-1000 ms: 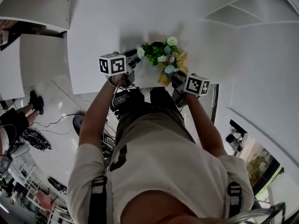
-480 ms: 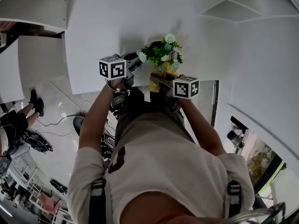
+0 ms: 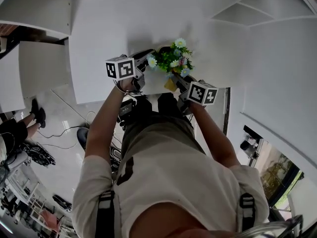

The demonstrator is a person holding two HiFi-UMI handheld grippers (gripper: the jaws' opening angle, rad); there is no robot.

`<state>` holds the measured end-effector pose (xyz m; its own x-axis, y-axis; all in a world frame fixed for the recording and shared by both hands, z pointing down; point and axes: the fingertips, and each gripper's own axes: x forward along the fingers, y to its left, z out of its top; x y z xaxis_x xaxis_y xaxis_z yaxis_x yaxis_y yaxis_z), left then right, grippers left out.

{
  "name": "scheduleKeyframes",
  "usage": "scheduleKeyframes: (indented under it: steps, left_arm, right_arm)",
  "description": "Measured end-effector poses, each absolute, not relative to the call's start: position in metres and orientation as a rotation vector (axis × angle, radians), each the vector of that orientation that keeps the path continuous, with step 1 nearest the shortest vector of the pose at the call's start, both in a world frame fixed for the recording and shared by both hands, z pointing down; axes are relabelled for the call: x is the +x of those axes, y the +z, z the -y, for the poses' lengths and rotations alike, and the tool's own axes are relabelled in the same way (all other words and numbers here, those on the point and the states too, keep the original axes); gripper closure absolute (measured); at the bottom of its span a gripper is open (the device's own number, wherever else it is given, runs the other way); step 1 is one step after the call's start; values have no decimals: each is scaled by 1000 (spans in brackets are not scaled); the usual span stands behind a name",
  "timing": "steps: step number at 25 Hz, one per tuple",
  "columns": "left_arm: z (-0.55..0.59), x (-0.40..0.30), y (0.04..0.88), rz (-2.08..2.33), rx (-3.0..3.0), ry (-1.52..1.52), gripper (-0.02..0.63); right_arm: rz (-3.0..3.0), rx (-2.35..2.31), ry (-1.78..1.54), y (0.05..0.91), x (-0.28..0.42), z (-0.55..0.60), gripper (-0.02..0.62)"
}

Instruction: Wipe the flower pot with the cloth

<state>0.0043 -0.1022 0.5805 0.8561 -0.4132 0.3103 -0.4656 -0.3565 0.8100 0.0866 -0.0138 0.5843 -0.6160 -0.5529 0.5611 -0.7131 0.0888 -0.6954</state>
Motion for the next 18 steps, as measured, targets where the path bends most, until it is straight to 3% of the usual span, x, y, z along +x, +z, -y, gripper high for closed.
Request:
scheduleKeyframes:
  steps: [8,18]
  left_arm:
    - [61,16,582,548,2038,156,555]
    - [122,18,573,625,2061,122,555]
  right_arm:
    - [2268,989,1520,587,20,-10,471]
    - [2161,1435,1475,576,121,20,471]
